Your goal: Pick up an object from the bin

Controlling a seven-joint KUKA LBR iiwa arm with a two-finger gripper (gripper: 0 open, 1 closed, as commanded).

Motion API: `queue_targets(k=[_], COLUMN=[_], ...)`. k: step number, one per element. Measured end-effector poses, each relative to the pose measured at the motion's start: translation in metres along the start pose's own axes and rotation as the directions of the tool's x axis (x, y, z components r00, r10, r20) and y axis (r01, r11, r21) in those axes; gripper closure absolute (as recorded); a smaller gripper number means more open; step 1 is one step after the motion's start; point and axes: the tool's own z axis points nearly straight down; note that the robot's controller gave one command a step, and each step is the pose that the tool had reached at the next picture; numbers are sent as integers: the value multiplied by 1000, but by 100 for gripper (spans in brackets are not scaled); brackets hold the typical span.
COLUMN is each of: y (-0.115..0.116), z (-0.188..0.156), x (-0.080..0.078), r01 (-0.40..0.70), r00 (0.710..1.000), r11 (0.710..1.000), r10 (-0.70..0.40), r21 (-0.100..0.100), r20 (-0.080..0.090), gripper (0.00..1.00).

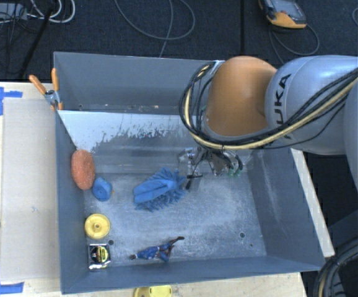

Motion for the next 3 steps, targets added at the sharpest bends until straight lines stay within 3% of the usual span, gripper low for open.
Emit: queue_targets(k=[2, 3], y=[0, 1], z=[-1, -51], x=[1, -2], r01=[0, 34], r00=[1000, 999], r11=[1000, 999], r10=[0, -34], r21=[0, 0], r20=[-2, 1], gripper=[100, 100])
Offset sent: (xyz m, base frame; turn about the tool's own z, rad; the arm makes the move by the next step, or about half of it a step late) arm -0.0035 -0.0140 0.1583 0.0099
